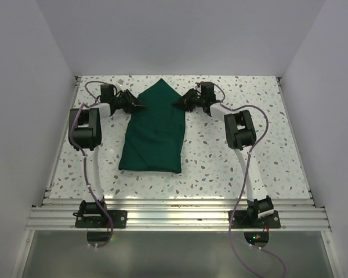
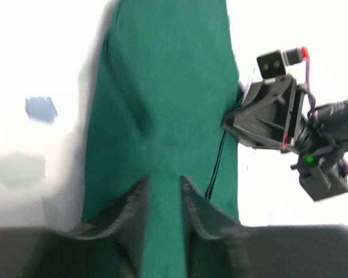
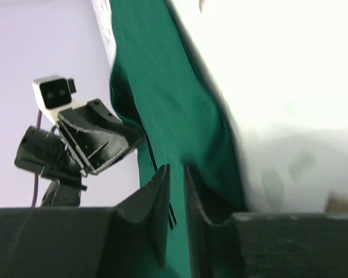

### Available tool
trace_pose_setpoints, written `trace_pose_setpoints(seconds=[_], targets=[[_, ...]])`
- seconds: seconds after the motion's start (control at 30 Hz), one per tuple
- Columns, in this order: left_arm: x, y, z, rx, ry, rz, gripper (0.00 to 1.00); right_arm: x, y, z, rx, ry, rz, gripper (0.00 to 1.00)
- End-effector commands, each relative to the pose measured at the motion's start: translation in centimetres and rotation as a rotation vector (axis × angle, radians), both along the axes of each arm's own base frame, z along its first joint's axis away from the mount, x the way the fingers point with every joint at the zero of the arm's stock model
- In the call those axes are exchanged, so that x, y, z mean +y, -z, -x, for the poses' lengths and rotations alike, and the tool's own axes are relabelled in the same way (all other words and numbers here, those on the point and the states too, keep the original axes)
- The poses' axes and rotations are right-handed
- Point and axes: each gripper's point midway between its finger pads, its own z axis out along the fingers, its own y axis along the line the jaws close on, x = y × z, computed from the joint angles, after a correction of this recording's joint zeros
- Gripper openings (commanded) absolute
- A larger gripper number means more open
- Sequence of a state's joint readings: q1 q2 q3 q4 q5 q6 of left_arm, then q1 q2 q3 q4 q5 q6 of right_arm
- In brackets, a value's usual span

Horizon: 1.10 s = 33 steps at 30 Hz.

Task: Prepare the surgical pack

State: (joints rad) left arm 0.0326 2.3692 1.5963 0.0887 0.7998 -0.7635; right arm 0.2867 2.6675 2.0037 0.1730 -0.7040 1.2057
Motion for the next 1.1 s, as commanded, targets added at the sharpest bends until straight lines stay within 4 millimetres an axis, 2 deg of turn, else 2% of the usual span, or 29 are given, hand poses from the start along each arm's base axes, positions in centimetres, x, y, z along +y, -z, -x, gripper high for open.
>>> trace_pose_setpoints(seconds=[0.0, 0.03, 0.07, 0.1, 0.13, 0.2, 0.27, 0.33, 0.4, 0.5, 0.67, 0.73, 0.87, 1.07], targets=[[1.5, -2.9, -4.4, -0.152, -0.081, -0.001, 0.34, -1.0, 0.2, -3.1, -0.031, 0.088, 0.047, 0.24], [1.7, -4.2, -5.5, -0.193, -0.089, -0.003, 0.37, -1.0, -0.8, -4.0, -0.063, 0.092, 0.043, 0.25], [2.0, -4.0, -6.0, -0.197, -0.101, -0.016, 0.39, -1.2, -1.0, -4.3, -0.061, 0.095, 0.049, 0.27], [2.2, -4.2, -6.5, -0.207, -0.102, -0.028, 0.43, -1.1, -2.7, -5.2, -0.101, 0.098, 0.042, 0.29], [2.5, -5.5, -7.5, -0.256, -0.101, -0.049, 0.45, -1.3, -3.2, -5.5, -0.118, 0.099, 0.049, 0.31], [3.2, -5.8, -8.2, -0.264, -0.122, -0.076, 0.48, -2.2, -4.2, -6.2, -0.130, 0.115, 0.056, 0.32], [4.2, -6.7, -8.9, -0.296, -0.149, -0.109, 0.52, -3.5, -6.4, -7.1, -0.179, 0.134, 0.056, 0.34], [4.9, -7.6, -9.1, -0.326, -0.155, -0.142, 0.55, -4.5, -6.5, -6.9, -0.166, 0.132, 0.080, 0.36], [5.6, -7.4, -9.0, -0.314, -0.170, -0.188, 0.61, -5.7, -6.8, -6.5, -0.155, 0.120, 0.112, 0.40], [6.1, -6.8, -8.4, -0.304, -0.159, -0.251, 0.65, -6.7, -5.8, -5.4, -0.153, 0.070, 0.191, 0.49], [5.7, -3.9, -7.0, -0.255, -0.128, -0.301, 0.70, -6.5, -2.6, -3.7, -0.145, -0.005, 0.248, 0.57], [4.6, -2.4, -6.1, -0.210, -0.086, -0.320, 0.71, -5.7, -1.4, -3.1, -0.145, -0.042, 0.253, 0.58], [3.0, -0.6, -5.3, -0.160, -0.048, -0.321, 0.71, -3.8, 0.2, -1.6, -0.131, -0.107, 0.287, 0.57], [2.6, 0.8, -4.7, -0.115, -0.026, -0.327, 0.68, -3.6, 1.5, -0.7, -0.116, -0.109, 0.323, 0.54]])
